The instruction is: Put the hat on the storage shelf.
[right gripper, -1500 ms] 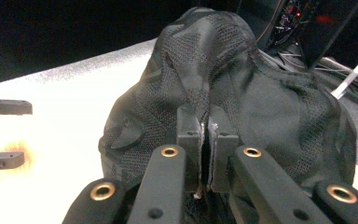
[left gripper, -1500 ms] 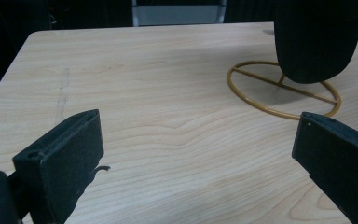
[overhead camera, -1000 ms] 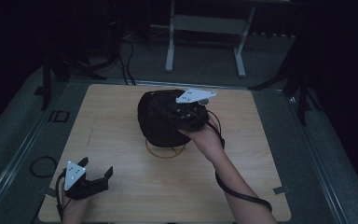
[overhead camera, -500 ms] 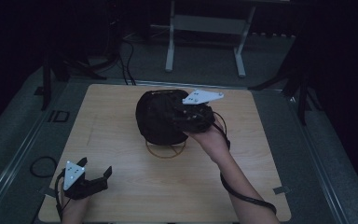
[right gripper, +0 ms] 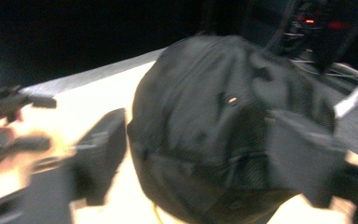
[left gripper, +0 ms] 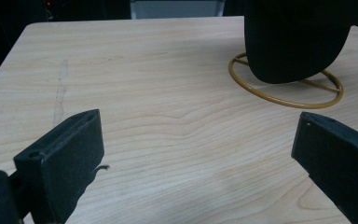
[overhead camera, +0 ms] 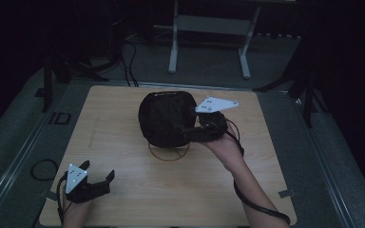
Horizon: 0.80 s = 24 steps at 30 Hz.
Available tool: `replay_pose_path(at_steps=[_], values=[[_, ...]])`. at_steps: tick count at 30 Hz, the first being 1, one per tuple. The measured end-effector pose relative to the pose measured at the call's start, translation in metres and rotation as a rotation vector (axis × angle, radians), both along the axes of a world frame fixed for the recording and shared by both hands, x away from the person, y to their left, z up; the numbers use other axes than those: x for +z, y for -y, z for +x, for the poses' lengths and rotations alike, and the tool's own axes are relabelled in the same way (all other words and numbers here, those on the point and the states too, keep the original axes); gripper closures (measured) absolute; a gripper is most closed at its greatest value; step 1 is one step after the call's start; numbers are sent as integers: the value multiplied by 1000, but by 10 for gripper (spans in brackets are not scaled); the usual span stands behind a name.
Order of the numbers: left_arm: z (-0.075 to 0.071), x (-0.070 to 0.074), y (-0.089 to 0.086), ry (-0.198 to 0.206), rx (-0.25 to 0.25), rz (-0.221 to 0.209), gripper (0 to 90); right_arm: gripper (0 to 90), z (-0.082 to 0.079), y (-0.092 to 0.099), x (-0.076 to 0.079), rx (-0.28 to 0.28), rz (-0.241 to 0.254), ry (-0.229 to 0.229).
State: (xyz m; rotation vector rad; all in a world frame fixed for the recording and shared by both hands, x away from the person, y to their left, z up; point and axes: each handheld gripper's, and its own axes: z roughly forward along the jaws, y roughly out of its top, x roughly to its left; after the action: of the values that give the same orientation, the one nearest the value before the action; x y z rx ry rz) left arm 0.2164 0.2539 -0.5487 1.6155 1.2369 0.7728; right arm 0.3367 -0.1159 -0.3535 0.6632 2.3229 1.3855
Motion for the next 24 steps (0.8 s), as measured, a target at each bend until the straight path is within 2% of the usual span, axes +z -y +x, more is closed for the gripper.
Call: replay_pose_path(at_steps=[6,14,20,24], values=[[1,-1,-1,-5,-2,5,29,121,-6,5,-9,31,4,-18],[0,-2,-1,-5,-6,2,29,120,-14,13,-23,23,0,24],[1,-3,0,-4,-9,7,29,120,-19,25,-42,31,1,28],[0,-3,0,-4,-11,4,29,120,-21,32,-55,30,1,12]])
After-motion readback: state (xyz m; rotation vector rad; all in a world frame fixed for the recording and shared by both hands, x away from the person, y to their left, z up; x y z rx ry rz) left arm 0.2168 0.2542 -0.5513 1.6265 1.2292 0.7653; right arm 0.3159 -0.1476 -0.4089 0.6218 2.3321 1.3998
